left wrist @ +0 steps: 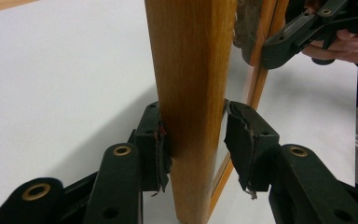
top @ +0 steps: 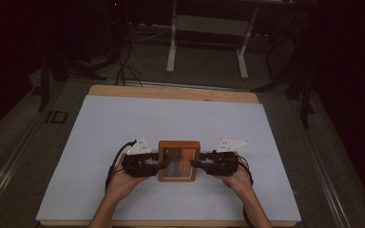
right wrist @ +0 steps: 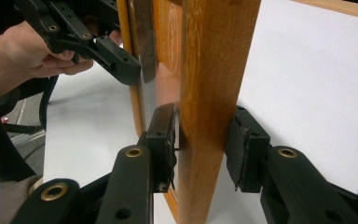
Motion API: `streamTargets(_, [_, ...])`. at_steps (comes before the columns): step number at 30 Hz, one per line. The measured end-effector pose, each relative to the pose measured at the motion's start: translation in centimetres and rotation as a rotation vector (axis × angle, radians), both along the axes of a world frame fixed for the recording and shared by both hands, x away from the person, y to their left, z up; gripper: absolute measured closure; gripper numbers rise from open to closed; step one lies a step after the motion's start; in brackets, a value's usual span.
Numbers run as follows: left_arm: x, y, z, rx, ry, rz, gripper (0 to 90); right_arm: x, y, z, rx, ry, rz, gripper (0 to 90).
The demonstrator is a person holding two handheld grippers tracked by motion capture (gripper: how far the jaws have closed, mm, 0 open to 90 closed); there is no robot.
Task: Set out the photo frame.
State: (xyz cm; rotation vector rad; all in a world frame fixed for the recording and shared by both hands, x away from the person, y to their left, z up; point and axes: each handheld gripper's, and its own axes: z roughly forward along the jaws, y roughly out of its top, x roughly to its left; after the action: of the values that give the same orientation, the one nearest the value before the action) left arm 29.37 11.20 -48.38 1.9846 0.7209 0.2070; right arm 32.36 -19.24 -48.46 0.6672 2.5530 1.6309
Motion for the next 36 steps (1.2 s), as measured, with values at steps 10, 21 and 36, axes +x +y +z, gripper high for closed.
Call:
streamTargets(10, [0.2, 0.0, -0.3, -0.004, -0.002, 0.035, 59.0, 0.3, 0.1, -0.2, 0.012, 0.004, -0.03, 64.6])
streamTargets(21, [0.7, 0.3, -0.6, -0.041, 0.026, 0.087, 59.3, 1.0, 0.5, -0.3, 0.02, 0.042, -0.069, 63.8])
streamTargets(36, [1.8, 1.9, -1.3, -0.101, 0.122, 0.109, 63.2, 1.8, 1.0, -0.5, 0.073, 0.083, -0.084, 66.4])
